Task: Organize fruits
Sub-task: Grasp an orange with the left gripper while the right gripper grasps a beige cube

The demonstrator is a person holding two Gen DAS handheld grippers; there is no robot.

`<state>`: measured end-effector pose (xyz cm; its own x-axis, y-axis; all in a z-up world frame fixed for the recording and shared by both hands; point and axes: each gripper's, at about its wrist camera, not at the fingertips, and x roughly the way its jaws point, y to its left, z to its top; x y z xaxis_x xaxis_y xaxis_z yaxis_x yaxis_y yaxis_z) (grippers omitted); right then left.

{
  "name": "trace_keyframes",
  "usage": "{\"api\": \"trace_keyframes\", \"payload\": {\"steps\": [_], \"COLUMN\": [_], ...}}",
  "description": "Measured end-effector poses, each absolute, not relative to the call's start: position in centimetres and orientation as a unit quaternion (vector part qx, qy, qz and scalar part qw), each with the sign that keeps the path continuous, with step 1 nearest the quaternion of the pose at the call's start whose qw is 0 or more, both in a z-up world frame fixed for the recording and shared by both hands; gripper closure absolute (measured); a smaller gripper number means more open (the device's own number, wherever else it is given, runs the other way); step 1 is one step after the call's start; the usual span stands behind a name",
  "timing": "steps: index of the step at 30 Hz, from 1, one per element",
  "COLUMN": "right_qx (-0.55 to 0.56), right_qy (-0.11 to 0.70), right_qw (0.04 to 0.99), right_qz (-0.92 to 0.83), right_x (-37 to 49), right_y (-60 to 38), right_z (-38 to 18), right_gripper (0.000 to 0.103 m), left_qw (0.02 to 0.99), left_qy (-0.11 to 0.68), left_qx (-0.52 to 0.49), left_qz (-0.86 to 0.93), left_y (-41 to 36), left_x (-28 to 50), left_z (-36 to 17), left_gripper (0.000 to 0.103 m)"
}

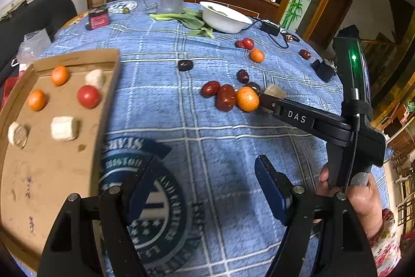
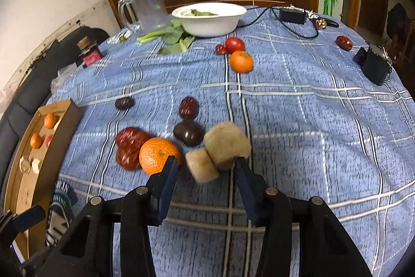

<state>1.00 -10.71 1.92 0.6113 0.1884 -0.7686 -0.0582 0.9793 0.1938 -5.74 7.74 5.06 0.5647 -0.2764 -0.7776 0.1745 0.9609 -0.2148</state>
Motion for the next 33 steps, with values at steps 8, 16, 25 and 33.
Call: {"api": "trace_keyframes", "payload": {"steps": [8,16,25,33], "right_qx": [0.128,0.198,0.249,0.272], "right_qy": [0.427,0.426,0.429,0.429], "right_qw": [0.891,0.879,0.867,0.857], "right_qz": [0.081,0.085,0.051,0.086], "right_x": [0.6,0.6,1.2,1.5], "right_y": [-13.0,-16.2,-19.7,-19.8], "right_z": [2.1,2.1,1.6,1.5], "right_gripper": [0.074,0.074,0.074,0.071], "left_qw": [0.875,0.881,0.877,0.877], "left_qy": [0.46,0.443,0.421,0.4], "left_qx": [-0.069,-0.033,0.073,0.173], "left_qz": [-0.135,-0.164,-0.219,-0.203], "left_y": [6.6,3.8,-2.4,-4.0], "left_x": [-3.2,-1.2,1.9,2.4], "left_z": [4.5,4.9,3.7,2.9], "left_gripper": [0.027,0.057,0.059,0.067]}}
